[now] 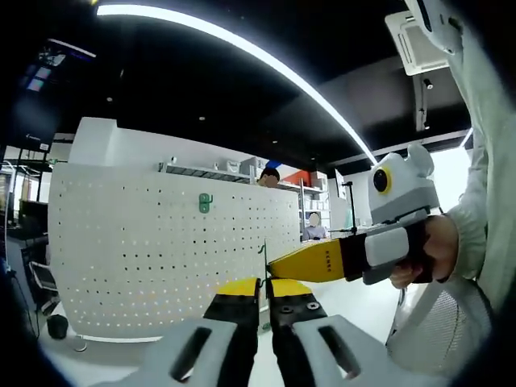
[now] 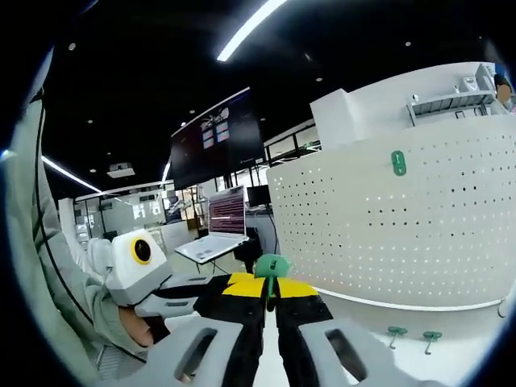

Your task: Insert the hook assembly into the mounting plate slot until the hook locks in place.

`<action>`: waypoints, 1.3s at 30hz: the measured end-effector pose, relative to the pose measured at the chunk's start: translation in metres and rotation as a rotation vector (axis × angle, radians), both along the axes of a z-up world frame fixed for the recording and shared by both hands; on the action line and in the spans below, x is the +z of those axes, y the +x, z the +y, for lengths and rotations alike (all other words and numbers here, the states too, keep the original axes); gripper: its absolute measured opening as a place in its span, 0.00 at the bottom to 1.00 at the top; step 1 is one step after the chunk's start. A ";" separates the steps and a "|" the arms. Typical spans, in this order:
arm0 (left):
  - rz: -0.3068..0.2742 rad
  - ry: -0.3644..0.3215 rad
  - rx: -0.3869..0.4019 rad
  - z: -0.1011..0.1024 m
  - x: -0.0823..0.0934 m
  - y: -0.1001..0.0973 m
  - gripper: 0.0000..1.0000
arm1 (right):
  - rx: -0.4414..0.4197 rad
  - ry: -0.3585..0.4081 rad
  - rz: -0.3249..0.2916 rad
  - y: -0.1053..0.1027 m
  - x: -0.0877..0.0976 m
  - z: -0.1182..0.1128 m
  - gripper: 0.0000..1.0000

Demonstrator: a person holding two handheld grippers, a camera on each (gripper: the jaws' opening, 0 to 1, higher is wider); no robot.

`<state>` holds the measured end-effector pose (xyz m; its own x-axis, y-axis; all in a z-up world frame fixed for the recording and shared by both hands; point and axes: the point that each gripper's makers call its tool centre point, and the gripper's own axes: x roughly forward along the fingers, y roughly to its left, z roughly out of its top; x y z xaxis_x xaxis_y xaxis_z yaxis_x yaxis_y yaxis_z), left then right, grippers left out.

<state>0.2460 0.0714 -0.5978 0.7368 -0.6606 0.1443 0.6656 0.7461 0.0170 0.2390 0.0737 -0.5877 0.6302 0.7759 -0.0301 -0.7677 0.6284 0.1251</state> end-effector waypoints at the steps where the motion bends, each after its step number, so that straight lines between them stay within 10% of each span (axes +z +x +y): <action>1: -0.001 0.001 0.000 0.000 0.000 0.000 0.04 | 0.000 0.000 0.000 -0.001 0.000 0.001 0.01; 39: 0.009 0.029 0.019 0.001 -0.005 0.002 0.13 | -0.042 -0.005 -0.015 0.006 0.006 -0.009 0.01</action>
<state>0.2482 0.0727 -0.6029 0.7502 -0.6505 0.1187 0.6518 0.7577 0.0323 0.2450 0.0650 -0.5817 0.6625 0.7487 -0.0241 -0.7426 0.6606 0.1102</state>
